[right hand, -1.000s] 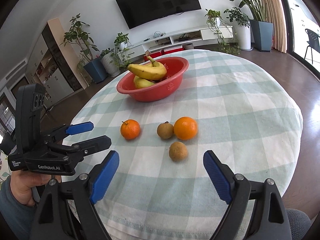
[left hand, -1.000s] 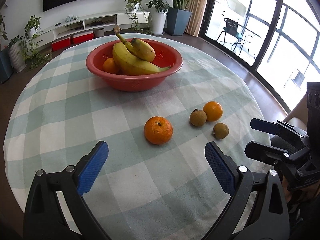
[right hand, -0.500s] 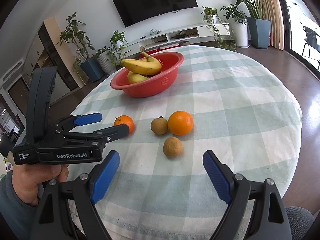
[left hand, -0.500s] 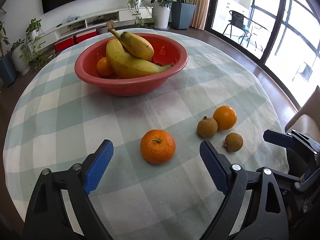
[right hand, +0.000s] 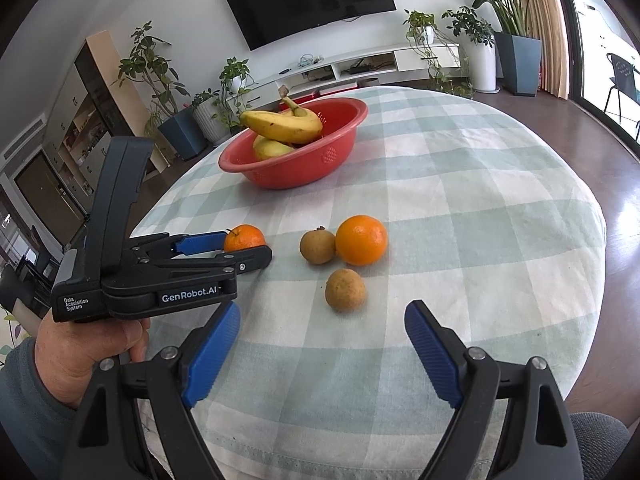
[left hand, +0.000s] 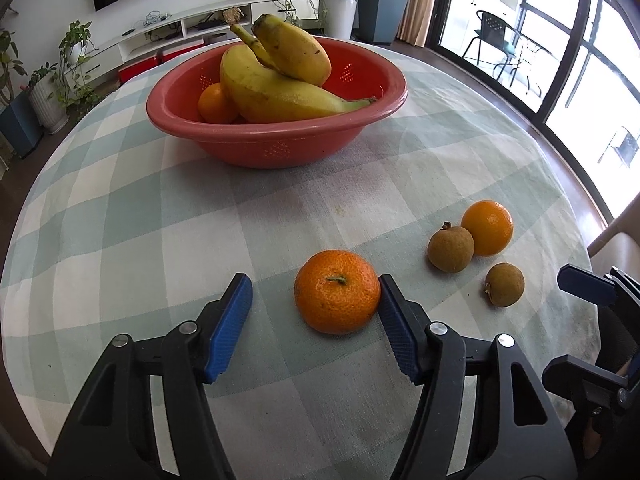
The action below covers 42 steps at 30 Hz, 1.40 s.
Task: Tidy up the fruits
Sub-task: 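Grasp a mandarin orange with the left gripper, then lift the mandarin with the left gripper while the right gripper grasps a brown kiwi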
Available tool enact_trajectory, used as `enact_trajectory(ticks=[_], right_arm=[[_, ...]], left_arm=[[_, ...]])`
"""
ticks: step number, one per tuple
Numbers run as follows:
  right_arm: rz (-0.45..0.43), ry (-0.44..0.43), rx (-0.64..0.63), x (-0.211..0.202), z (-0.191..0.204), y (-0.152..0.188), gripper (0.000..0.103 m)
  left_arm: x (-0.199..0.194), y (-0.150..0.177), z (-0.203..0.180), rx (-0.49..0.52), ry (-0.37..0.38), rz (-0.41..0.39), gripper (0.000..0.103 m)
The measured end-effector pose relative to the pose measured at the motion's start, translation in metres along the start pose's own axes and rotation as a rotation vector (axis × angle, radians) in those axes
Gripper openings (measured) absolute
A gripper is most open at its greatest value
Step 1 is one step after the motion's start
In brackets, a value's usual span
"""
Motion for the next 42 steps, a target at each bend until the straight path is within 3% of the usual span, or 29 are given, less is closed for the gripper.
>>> enact_trajectory(ticks=[3,8,21,28,35,39,42], right_arm=[[0.0,0.004,-0.003,0.0,0.0,0.001,0.087],[0.006,0.008,-0.004,0.0,0.001,0.001,0.086],[0.031,0.039,0.01,0.006,-0.005,-0.002,0.083],[0.108,0.088,0.01,0.028,-0.01,-0.005,0.072],[0.11,0.139,-0.035,0.041,-0.01,-0.012,0.064],[0.11,0.181,-0.066,0.042,-0.01,-0.012,0.056],[0.11,0.212,-0.096,0.042,-0.009,-0.012,0.044]], left_arm=[[0.001,-0.001,-0.002,0.009,-0.009,-0.003,0.06],[-0.001,-0.002,-0.007,0.037,-0.015,-0.008,0.038],[-0.006,0.005,-0.008,0.045,-0.002,-0.028,0.037],[-0.021,0.024,0.002,-0.005,0.021,-0.048,0.037],[-0.037,0.045,0.012,-0.052,0.048,-0.066,0.037],[-0.037,0.053,0.012,-0.066,0.06,-0.064,0.037],[-0.037,0.055,0.011,-0.072,0.065,-0.065,0.037]])
Point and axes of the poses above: each gripper's, at about its wrist camera, not at the fingertips, and x roughly the way its jaws point, z to its left, y to its underside, the point moved 9 cm from there along x, roughly the way its jaws point, and after that the axes turned 9 degrees about z, right-handed, at the moved point
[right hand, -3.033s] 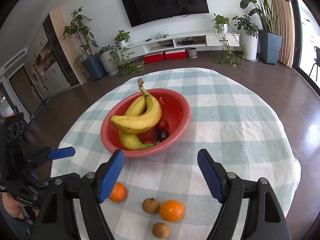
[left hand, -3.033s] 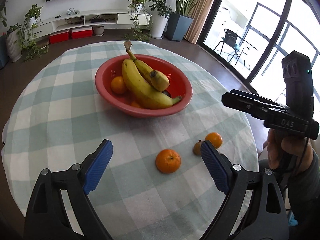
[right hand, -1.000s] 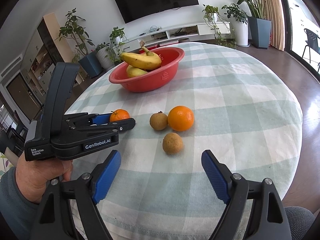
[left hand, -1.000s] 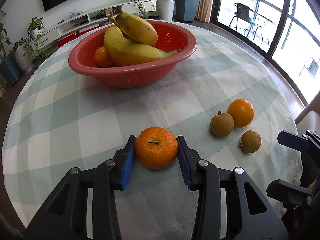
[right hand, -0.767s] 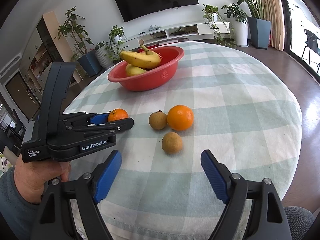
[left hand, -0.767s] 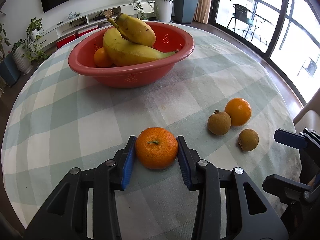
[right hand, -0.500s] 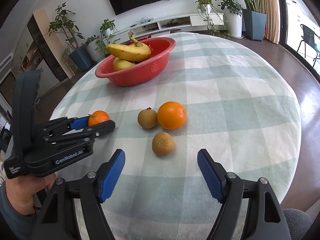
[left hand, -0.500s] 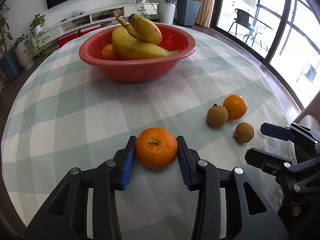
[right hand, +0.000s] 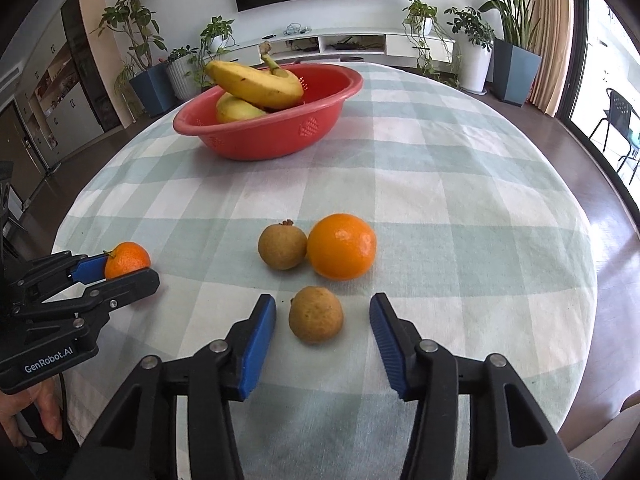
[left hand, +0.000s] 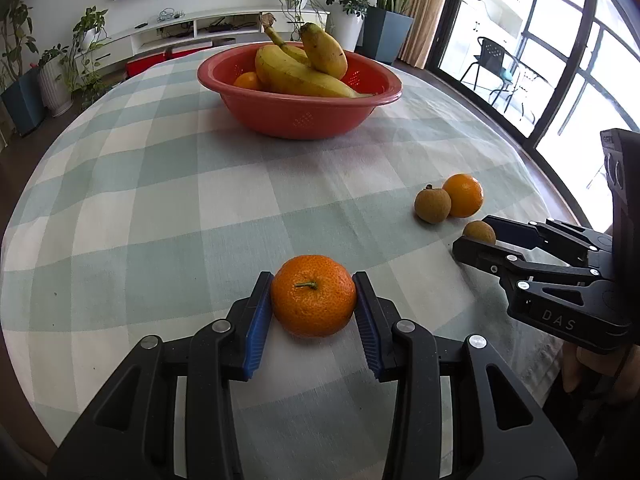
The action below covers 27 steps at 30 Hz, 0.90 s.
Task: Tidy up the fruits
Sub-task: 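Lift the mandarin with the left gripper while the right gripper grasps a brown kiwi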
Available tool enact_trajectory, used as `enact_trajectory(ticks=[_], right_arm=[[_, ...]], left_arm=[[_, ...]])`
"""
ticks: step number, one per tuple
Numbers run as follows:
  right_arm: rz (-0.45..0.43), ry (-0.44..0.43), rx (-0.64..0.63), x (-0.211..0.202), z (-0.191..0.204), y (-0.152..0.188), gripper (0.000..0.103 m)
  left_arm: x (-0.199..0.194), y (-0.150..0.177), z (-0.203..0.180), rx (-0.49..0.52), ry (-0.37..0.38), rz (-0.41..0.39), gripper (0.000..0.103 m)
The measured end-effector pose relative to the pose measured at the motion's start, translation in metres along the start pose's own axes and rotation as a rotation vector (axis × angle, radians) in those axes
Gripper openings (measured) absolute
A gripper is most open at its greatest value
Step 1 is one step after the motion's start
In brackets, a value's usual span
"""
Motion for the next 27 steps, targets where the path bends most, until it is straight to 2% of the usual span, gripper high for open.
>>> enact_trajectory(ticks=[1,5,16,21,27], right_arm=[[0.0,0.01,-0.009,0.0,0.0,0.0,0.038],[-0.002,0.025,-0.034,-0.001,0.002,0.001,0.029],[-0.044,-0.056,-0.005,-0.029,0.006,-0.001,0.028],[-0.111,-0.084,-0.02,-0.055,0.004,-0.032,0.028],[-0.193,-0.087,-0.068,-0.077,0.001,-0.091,0.028]], left_arm=[[0.0,0.0,0.0,-0.001,0.001,-0.002,0.037],[-0.002,0.0,0.001,-0.01,0.004,-0.004,0.037],[-0.019,-0.01,0.004,-0.026,0.019,-0.039,0.037],[-0.04,-0.032,0.015,-0.035,0.015,-0.083,0.037],[-0.06,-0.073,0.029,-0.015,-0.013,-0.127,0.037]])
Point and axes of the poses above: each gripper's, at about its wrist camera, not at the fingertips, and x roughly the way its jaws point, z to its left, y to its underside, the point moved 9 cm from there along x, roughly the way its jaws point, and after that the axes turned 9 degrees about z, right-handed, at the moved point
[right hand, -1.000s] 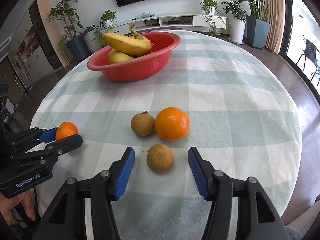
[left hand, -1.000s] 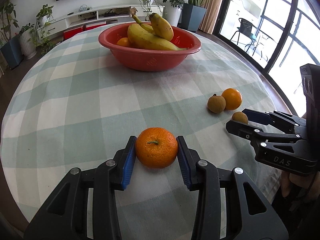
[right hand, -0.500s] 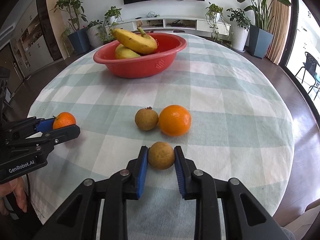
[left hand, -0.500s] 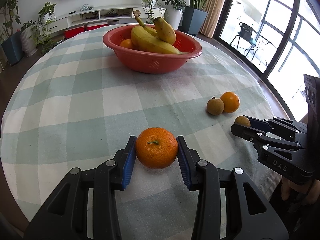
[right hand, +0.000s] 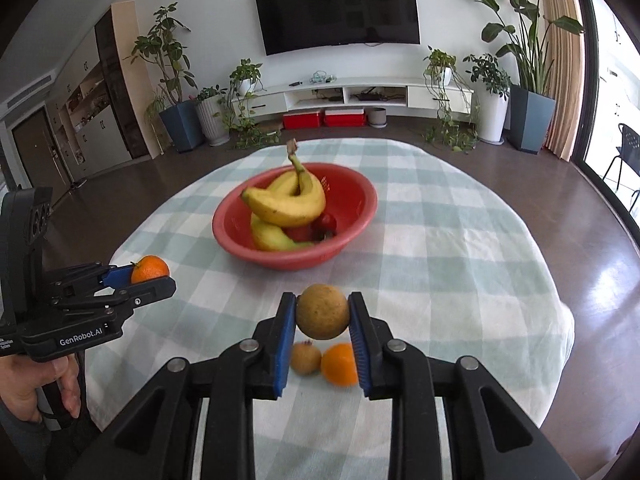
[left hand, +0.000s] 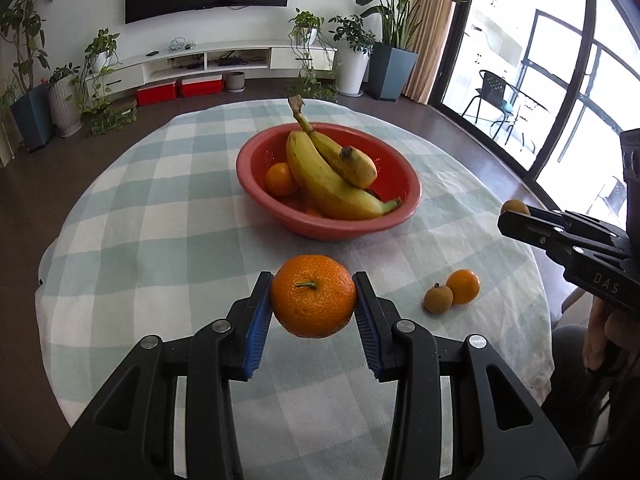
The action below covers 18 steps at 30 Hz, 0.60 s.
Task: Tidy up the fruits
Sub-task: 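Lift the mandarin with the left gripper while the right gripper grasps a brown kiwi, then carry the mandarin and kiwi with both grippers toward the red bowl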
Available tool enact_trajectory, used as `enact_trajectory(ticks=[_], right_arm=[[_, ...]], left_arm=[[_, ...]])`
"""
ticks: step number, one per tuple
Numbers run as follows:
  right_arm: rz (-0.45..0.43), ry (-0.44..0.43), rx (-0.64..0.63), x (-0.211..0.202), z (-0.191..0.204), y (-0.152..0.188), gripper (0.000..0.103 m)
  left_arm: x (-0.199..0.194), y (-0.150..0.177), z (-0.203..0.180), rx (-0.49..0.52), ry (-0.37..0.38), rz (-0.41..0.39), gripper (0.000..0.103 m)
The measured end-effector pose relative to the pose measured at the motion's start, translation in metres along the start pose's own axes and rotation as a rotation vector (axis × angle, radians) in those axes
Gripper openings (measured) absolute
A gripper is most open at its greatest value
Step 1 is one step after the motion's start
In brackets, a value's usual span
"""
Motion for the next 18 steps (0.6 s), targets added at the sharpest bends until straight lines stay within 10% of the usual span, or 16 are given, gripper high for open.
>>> enact_trajectory(ticks=[18], right_arm=[[0.085,-0.009,-0.051,0.096,-0.013,-0.086,0.029]], left_arm=[[0.071,-0.111,0.034,0.036,-0.046,0.049,0.037]])
Point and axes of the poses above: each gripper's, at about its wrist camera, not at the fingertips, and x roughly the way its jaws point, z to its left, y to its underside, the point moved 9 cm from there along x, roughly the way its jaws point, and after that the axes turned 9 degrees about z, right-handed, at the moved point
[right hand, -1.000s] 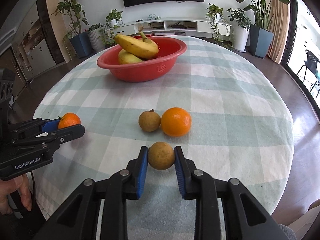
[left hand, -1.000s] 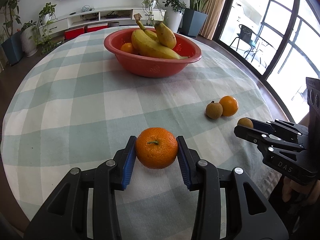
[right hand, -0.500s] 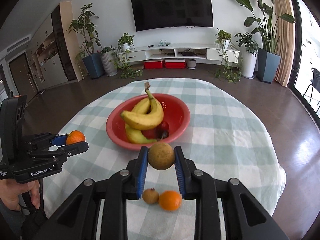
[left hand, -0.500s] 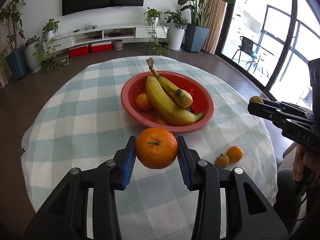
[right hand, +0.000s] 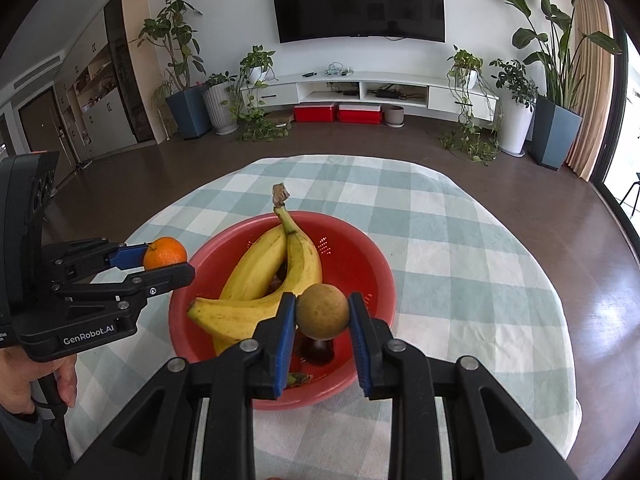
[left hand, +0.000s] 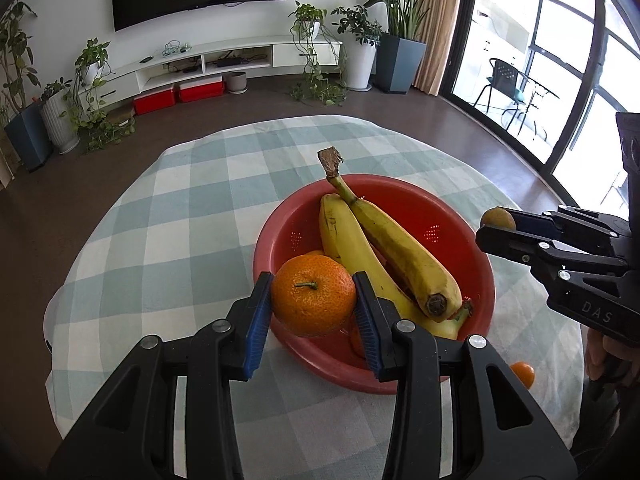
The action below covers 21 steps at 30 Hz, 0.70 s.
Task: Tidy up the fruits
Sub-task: 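Carry the mandarin and kiwi with both grippers toward the red bowl, then open both grippers to drop the mandarin and kiwi into the bowl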
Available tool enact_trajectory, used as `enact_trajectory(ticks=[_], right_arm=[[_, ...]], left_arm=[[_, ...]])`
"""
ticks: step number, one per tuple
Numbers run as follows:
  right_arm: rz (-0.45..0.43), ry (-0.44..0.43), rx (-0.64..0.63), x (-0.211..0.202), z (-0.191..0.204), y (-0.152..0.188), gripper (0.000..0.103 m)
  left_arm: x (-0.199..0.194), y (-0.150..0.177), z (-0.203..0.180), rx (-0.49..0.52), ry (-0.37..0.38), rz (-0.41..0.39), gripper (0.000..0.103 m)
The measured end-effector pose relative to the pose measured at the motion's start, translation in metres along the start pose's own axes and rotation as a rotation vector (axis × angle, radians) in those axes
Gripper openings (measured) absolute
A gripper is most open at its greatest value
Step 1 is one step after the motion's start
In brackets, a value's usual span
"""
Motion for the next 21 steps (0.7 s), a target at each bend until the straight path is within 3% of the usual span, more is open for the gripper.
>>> enact_trajectory(ticks=[6,21], right_arm=[[0.037,0.008,0.002,0.025,-0.008,0.003,0.029],[0.069,0.031,-0.013,0.039,-0.007,0.013,0.029]], left_arm=[[0.029,0.001,-0.001,0.005,0.011,0.029,0.037],[0.03,0.0,-0.002,0.005,0.012,0.01,0.039]])
Point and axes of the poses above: each gripper's, at about its wrist camera, not at the fingertips, and x roughly the way its jaws point, z to its left, y to its underside, the point moved 9 cm from there along x, roughly the way its jaws point, and after that the axes turned 9 degrees about z, right-handed, at the moved point
